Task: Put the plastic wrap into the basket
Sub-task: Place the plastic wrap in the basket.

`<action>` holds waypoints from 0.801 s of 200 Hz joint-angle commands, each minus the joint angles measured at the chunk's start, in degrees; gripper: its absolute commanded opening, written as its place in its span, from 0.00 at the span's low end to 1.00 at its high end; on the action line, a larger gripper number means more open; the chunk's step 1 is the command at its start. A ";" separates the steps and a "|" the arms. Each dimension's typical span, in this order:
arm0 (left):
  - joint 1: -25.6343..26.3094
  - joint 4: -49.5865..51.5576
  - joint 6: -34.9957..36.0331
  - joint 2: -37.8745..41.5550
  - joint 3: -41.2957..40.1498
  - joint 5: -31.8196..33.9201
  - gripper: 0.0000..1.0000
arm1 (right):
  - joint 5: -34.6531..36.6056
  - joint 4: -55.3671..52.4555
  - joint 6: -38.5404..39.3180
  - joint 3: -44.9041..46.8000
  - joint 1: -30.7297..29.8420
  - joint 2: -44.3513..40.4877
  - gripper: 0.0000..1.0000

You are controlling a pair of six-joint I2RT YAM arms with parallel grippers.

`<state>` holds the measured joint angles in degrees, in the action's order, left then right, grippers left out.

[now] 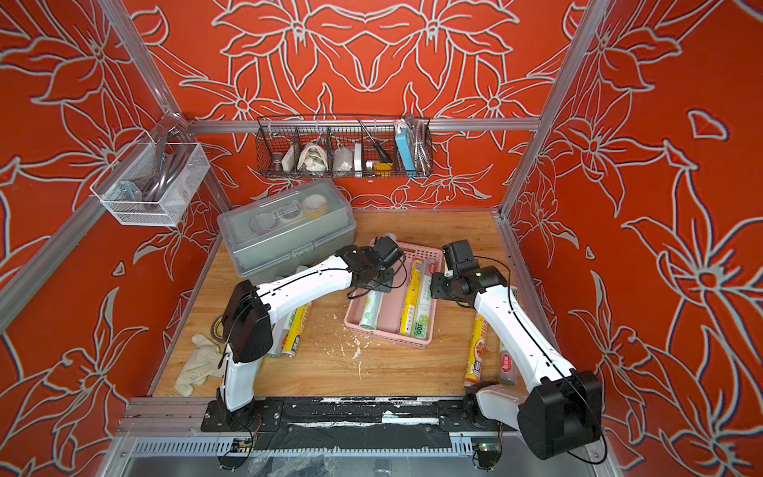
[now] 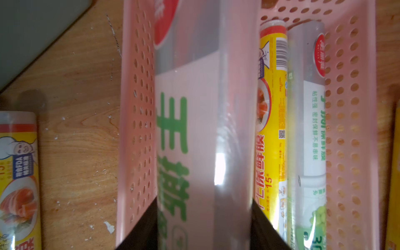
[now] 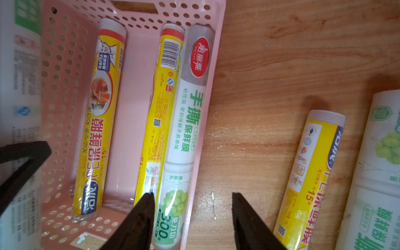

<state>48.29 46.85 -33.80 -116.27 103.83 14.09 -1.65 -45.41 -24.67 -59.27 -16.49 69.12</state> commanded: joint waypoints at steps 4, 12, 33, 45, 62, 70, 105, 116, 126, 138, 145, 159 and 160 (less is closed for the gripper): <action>0.40 -1.92 -0.97 -0.74 2.93 0.85 0.30 | -1.11 -0.08 0.76 0.82 0.66 -1.18 0.57; 0.47 -1.94 -1.09 -1.34 3.19 0.83 0.30 | -1.23 -0.02 0.81 0.90 0.67 -1.18 0.57; 0.66 -2.17 -1.29 -2.58 3.66 0.60 0.30 | -1.26 0.06 0.85 1.13 0.84 -1.21 0.58; 0.66 -2.20 -1.20 -3.12 4.09 0.83 0.30 | -1.43 0.15 0.89 1.22 0.93 -1.17 0.57; 0.66 -2.33 -0.97 -4.02 4.97 1.16 0.30 | -1.62 0.23 0.94 1.34 1.02 -1.06 0.57; 0.66 -2.10 -0.84 -4.67 5.74 1.05 0.30 | -1.68 0.25 1.08 1.39 1.11 -1.01 0.57; 0.91 -1.67 -1.59 -6.76 7.16 -0.02 0.29 | -1.79 0.39 1.20 1.56 1.37 -0.82 0.58; 0.97 -1.85 -1.60 -7.25 7.19 -0.31 0.29 | -1.74 0.24 1.31 1.61 1.42 -0.83 0.58; 1.09 -1.87 -1.54 -7.73 7.31 -1.12 0.29 | -1.85 0.25 1.29 1.54 1.56 -0.83 0.57; 1.26 -1.85 -1.60 -8.12 7.18 -1.43 0.29 | -1.94 0.28 1.38 1.56 1.68 -0.79 0.58; 1.35 -1.85 -1.76 -8.18 7.02 -1.34 0.29 | -1.97 0.25 1.42 1.58 1.74 -0.83 0.58; 1.52 -1.94 -1.80 -8.26 6.62 -1.59 0.29 | -2.17 0.23 1.38 1.52 1.83 -0.74 0.57; 1.53 -1.94 -1.80 -8.26 6.63 -1.60 0.29 | -2.19 0.23 1.38 1.56 1.87 -0.70 0.57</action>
<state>49.10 46.06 -34.98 -124.88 109.40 12.67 -3.31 -45.01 -24.14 -58.59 -15.27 68.90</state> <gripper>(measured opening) 0.503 0.575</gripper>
